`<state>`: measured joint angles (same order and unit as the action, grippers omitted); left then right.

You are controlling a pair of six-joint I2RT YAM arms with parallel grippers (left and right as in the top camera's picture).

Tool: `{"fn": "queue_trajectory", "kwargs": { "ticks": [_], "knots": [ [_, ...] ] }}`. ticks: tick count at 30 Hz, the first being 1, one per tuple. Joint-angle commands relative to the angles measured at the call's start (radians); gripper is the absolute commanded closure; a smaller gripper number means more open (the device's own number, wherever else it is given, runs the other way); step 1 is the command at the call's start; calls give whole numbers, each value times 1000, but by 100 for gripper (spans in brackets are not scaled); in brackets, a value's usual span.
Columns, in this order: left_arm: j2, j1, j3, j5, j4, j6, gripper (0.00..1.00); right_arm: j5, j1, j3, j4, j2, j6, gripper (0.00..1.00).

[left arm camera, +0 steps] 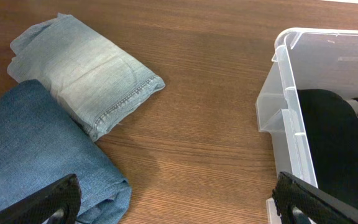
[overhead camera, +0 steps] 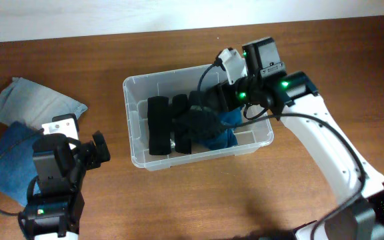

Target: Pack container

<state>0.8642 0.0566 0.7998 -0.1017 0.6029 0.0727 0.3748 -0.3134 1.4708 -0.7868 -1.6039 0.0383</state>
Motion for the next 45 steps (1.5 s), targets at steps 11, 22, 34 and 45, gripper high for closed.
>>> {"fn": "queue_trajectory", "kwargs": {
  "ticks": [11,22,34,45],
  "knots": [
    [1,5,22,7,-4,10,1,-75,-67,-28,-80,-341,66,85],
    [0,5,22,7,-4,10,1,-85,-65,81,-154,-345,82,76],
    [0,54,32,-89,19,85,1,-226,17,347,-359,-54,80,1],
    [130,609,87,96,145,286,1,-142,245,315,-489,-45,51,2]
  ]
}}
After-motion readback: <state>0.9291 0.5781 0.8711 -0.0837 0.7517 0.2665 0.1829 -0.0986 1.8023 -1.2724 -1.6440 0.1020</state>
